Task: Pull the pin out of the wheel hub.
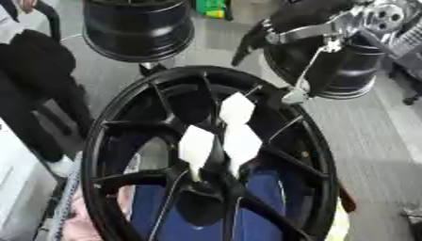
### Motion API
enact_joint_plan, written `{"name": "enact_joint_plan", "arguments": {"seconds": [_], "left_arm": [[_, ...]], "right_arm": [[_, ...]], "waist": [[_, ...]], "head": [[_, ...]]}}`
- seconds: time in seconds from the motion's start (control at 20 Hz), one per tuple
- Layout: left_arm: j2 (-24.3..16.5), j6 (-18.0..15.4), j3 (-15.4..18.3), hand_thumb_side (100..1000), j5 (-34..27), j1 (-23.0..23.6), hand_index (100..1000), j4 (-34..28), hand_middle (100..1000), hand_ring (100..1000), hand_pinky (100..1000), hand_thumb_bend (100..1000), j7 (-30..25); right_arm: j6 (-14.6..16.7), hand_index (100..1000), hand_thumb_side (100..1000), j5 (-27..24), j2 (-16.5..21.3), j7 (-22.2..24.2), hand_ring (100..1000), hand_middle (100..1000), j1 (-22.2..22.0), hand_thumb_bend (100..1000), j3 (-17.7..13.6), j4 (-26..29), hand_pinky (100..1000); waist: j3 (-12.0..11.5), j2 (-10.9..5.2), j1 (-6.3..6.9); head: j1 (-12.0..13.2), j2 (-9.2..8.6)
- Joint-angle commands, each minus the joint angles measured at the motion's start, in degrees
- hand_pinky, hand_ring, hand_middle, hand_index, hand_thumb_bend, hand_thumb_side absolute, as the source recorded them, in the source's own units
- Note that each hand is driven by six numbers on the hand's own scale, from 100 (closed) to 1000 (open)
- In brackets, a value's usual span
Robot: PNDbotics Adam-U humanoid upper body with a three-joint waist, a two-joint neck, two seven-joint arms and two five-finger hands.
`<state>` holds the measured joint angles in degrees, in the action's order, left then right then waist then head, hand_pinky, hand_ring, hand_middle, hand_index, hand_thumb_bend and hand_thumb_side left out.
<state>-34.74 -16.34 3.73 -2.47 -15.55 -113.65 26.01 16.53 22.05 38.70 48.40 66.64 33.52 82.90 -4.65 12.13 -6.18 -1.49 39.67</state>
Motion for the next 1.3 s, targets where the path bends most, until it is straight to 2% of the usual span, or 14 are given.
{"name": "enact_joint_plan", "arguments": {"seconds": [0.05, 0.35, 0.6, 0.95, 1.15, 1.3], "left_arm": [[-1.76, -0.24, 0.38, 574, 0.14, -1.09, 839, -0.95, 730, 813, 751, 211, -0.01], [-2.03, -0.34, 0.37, 580, 0.26, -1.77, 838, -0.95, 729, 813, 750, 208, 0.03], [-2.14, -0.33, 0.40, 583, 0.30, -2.07, 838, -0.95, 729, 813, 749, 206, 0.12], [-2.19, -0.24, 0.45, 586, 0.35, -2.24, 838, -0.95, 728, 813, 749, 203, 0.11], [-2.23, -0.22, 0.48, 585, 0.41, -2.07, 838, -0.95, 727, 813, 750, 205, 0.20], [-2.27, -0.13, 0.48, 586, 0.39, -1.93, 838, -0.95, 727, 812, 751, 204, 0.16]], "right_arm": [[3.65, 929, 317, 1.10, -0.22, -0.78, 895, 854, 1.92, 348, -2.23, -3.98, 901], [7.85, 928, 317, 1.44, -1.98, -1.93, 893, 854, 2.72, 341, -2.90, -7.49, 902], [9.50, 926, 311, 0.40, -2.38, -1.08, 893, 854, 2.62, 343, -2.71, -8.24, 903], [10.59, 926, 275, -2.99, -2.34, 3.06, 889, 844, 2.36, 354, -2.95, -8.86, 906], [10.41, 926, 262, -2.96, -2.04, 3.54, 891, 846, 2.80, 356, -3.57, -8.19, 907], [10.36, 925, 274, -4.01, -1.47, 3.57, 889, 846, 2.76, 345, -2.53, -7.14, 908]], "waist": [[-0.12, -0.52, 0.20], [-0.82, 0.62, -0.55], [-1.24, 1.28, -1.03], [-1.51, 1.65, -1.29], [-1.39, 1.53, -1.26], [-1.29, 1.41, -1.27]], "head": [[-0.27, -1.02], [-1.13, -2.26], [-1.41, -2.80], [-1.50, -2.71], [-1.46, -2.52], [-1.36, -2.50]]}}
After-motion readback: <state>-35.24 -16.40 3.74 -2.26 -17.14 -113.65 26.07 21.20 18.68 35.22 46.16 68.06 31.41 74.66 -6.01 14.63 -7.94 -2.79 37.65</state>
